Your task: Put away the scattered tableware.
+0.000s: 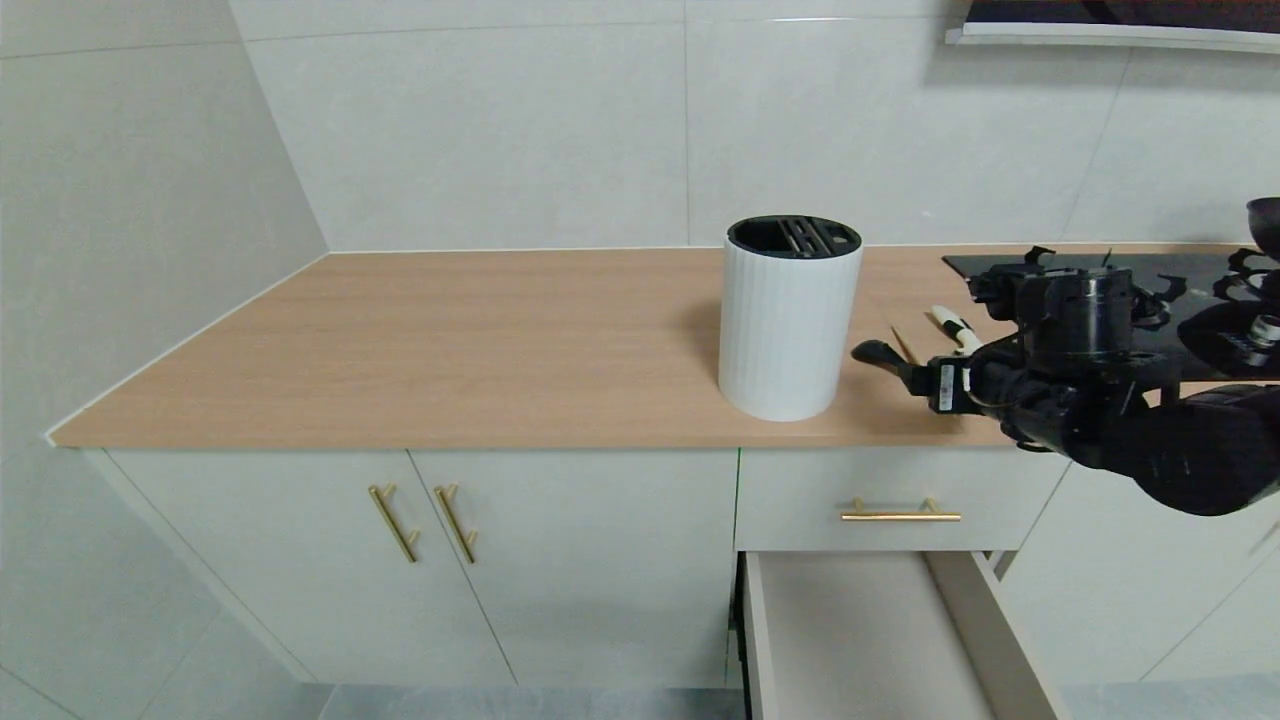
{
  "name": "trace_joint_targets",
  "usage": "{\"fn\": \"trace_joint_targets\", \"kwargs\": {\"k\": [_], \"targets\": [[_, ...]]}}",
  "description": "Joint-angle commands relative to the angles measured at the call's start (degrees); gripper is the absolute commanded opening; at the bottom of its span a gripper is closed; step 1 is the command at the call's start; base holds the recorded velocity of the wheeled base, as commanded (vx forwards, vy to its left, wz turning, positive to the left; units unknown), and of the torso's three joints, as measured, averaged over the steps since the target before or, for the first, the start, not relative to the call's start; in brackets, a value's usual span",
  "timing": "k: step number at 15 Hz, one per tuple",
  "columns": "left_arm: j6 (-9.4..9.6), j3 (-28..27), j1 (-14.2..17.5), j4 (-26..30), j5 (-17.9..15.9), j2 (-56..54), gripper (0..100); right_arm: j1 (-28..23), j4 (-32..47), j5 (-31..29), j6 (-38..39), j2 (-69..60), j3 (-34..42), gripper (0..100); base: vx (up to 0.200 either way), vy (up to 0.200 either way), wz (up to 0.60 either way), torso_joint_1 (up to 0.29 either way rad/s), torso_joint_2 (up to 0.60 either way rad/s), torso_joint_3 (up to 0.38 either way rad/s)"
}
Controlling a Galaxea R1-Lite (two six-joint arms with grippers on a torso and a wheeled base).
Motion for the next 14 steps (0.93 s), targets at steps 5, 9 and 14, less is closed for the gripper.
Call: {"fn": "trace_joint_targets", "kwargs": {"k": [5,9,14], "targets": [[-0.02,0.0,0.0,0.0,0.0,0.0,100,-3.0,-1.9,-0.1,0.0,6.3,-0.9,100,0.0,0.0,0.0,0.0,0.0,0.0],[-0.02,0.0,0.0,0.0,0.0,0.0,100,-3.1,-0.4,-0.1,0.0,6.5,-1.3,100,0.0,0.0,0.0,0.0,0.0,0.0],[-0.02,0.0,0.1,0.0,0.0,0.0,100,-4.1,0.5,-0.1,0.0,7.7,-1.6,100,0.0,0.0,0.0,0.0,0.0,0.0]]}}
